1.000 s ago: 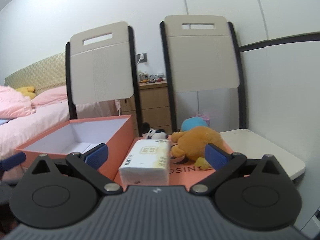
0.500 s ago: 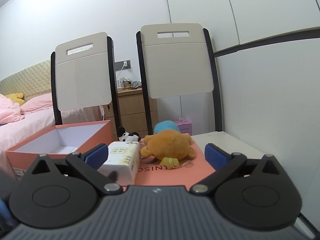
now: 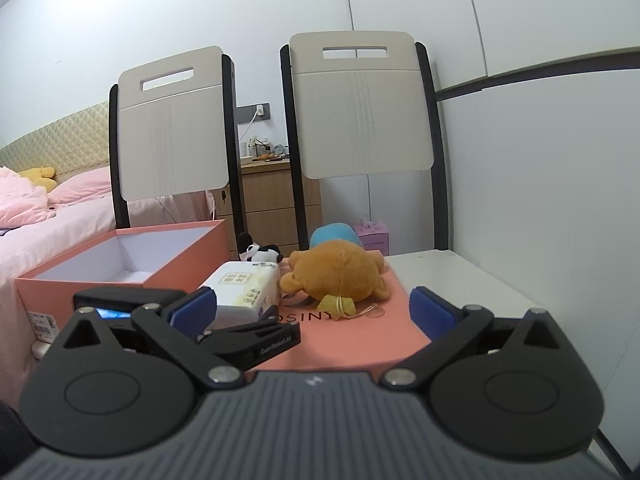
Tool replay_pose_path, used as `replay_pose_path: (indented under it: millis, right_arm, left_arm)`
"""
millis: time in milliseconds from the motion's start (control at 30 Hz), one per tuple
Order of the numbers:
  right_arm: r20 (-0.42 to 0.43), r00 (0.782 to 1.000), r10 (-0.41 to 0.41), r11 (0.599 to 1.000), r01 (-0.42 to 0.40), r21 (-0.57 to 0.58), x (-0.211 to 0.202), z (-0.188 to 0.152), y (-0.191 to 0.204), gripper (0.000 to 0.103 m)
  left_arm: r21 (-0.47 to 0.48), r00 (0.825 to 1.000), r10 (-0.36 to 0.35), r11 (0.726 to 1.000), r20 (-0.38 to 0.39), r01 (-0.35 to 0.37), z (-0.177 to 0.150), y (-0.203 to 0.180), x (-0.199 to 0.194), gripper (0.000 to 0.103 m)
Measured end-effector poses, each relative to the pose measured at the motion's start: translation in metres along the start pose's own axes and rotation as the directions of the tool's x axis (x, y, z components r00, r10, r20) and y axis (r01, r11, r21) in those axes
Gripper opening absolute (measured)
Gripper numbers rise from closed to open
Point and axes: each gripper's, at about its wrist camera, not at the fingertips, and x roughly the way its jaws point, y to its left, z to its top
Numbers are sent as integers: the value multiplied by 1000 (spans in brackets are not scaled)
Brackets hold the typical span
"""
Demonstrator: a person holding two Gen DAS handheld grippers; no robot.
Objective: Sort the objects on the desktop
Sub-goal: 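Reach the left gripper to the white tissue pack and close on it, then carry the tissue pack with the left gripper over the open pink box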
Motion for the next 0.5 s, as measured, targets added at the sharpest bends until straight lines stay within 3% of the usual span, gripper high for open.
replay_pose_path:
  millis: [100, 500]
  right_arm:
    - [-5, 1000, 1, 1000, -1, 0, 1, 0, 1, 103]
    - [17, 1000, 15, 999, -15, 28, 5, 1, 8, 103]
  left_arm:
    - [2, 1000, -19, 1000, 0, 19, 5, 4, -3, 89]
    - [4, 992, -119, 993, 33, 119, 41, 34, -26, 87]
